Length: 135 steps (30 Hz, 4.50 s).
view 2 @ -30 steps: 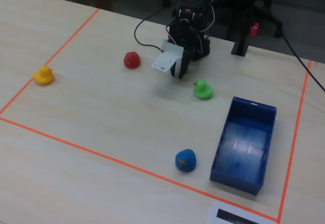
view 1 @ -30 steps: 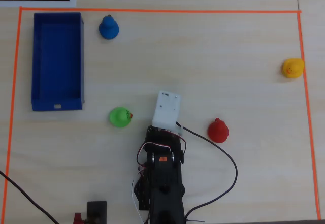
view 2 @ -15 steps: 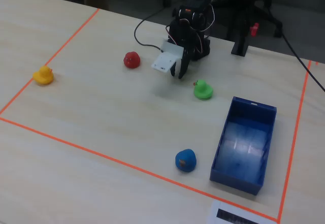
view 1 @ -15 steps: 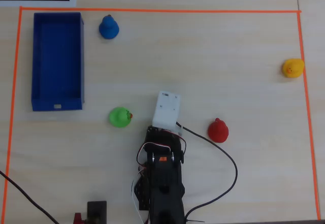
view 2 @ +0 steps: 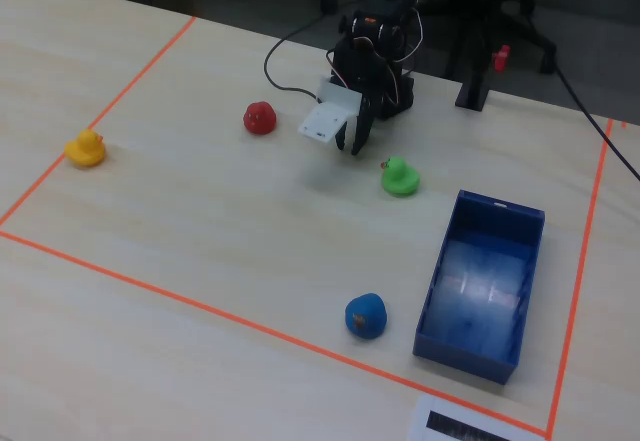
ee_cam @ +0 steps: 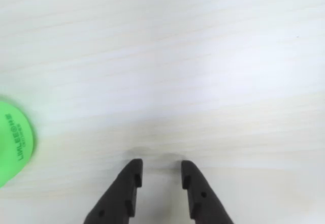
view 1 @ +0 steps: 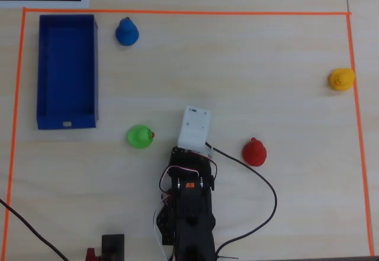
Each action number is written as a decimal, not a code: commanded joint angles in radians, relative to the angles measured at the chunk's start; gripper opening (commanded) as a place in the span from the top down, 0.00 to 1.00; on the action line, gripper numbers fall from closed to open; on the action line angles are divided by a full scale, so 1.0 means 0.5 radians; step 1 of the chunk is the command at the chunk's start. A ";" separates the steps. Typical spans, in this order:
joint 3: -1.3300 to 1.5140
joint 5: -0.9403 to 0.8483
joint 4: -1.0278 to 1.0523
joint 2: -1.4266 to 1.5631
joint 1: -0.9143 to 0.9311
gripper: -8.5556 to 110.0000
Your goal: Grasp green duck and put it into box.
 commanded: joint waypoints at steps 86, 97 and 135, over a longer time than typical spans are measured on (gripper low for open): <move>-1.743 0.776 -0.021 -2.184 -0.761 0.71; -1.525 0.877 -0.301 -2.270 -0.850 0.72; -1.878 1.025 -0.224 -2.418 -0.770 0.93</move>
